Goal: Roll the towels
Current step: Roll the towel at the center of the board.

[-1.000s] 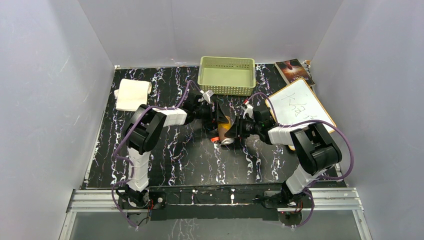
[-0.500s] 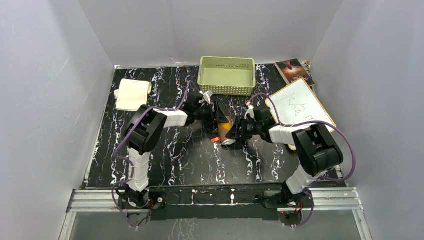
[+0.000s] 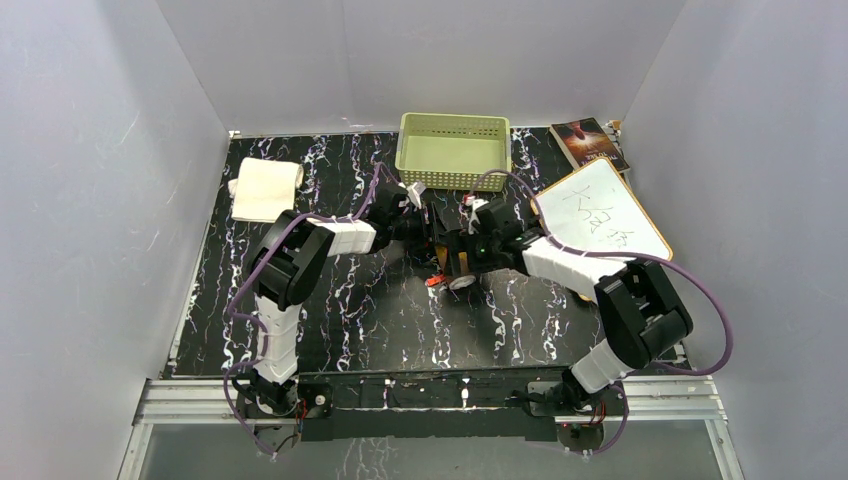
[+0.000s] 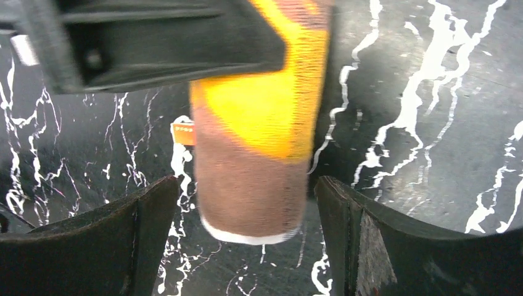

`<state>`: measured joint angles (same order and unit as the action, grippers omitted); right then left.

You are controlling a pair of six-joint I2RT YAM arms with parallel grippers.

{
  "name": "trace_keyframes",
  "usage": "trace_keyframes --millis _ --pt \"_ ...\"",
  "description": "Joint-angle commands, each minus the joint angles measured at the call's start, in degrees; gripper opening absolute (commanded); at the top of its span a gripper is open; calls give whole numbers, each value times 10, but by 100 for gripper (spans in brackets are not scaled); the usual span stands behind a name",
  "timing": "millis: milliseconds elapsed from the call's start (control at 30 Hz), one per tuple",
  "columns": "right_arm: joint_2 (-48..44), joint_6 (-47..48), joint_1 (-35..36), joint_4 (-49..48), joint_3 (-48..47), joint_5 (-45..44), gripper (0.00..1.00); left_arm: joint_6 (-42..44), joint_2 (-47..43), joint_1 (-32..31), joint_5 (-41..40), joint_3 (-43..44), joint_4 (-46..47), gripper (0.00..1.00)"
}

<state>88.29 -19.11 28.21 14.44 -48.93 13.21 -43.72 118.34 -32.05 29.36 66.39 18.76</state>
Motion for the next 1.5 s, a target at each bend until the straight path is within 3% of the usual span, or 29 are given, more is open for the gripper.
trace_keyframes --millis 0,367,900,1033,1300,1467 --pt "-9 22 54 43 -51 -100 81 45 54 -5 -115 -30 -141 56" --pt "56 18 78 61 -102 -163 80 52 57 -7 -118 -23 -152 56" --pt "106 7 98 57 -119 -193 61 57 69 -8 -117 -11 -168 56" --pt "110 3 103 61 -117 -199 52 58 70 -8 -116 -12 -169 57" --pt "108 -11 103 52 -106 -181 41 63 54 9 -101 1 -184 63" --pt "97 -25 101 44 -102 -171 40 65 1 63 -52 8 -188 76"
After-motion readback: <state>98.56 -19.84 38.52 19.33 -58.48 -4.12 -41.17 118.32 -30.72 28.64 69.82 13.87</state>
